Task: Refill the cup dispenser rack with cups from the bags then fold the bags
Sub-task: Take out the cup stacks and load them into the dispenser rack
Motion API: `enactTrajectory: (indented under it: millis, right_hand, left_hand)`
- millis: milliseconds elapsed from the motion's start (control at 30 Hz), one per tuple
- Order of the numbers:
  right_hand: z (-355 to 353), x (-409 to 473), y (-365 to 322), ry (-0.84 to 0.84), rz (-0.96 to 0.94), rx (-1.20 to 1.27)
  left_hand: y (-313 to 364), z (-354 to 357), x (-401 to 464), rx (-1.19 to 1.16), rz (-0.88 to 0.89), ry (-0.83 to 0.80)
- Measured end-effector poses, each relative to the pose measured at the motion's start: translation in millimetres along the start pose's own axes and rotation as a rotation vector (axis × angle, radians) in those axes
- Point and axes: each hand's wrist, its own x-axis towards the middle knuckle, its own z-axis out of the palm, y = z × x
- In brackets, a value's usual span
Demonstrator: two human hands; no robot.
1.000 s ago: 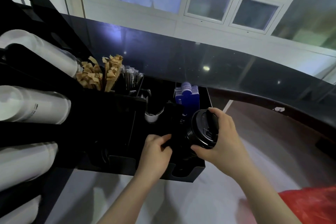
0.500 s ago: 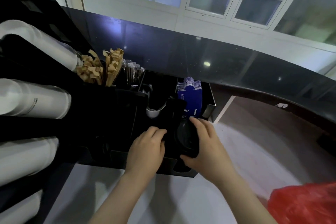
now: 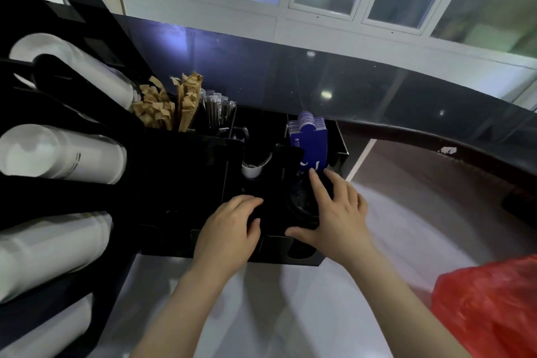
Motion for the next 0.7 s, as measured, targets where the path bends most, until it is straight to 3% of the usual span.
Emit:
enactTrajectory:
  millis: [233,467,567,700]
  right_hand:
    - [-20,-21,-9,0.113,-0.008,0.188]
    - [-32,-94,22,0.285,0.226,0.49]
    - [-44,-143,52,0.411,0.399,0.47]
    - [-58,-217,99,0.572,0.618,0.191]
  left_hand:
    - [16,-13,0,-0.03,0.146,-0.06]
    - [58,-2,-3,-0.167,0.346,-0.1]
    - [88,20,-7,-0.253,0.396,-0.143]
    - [134,57,-18,-0.298,0.516,-0.27]
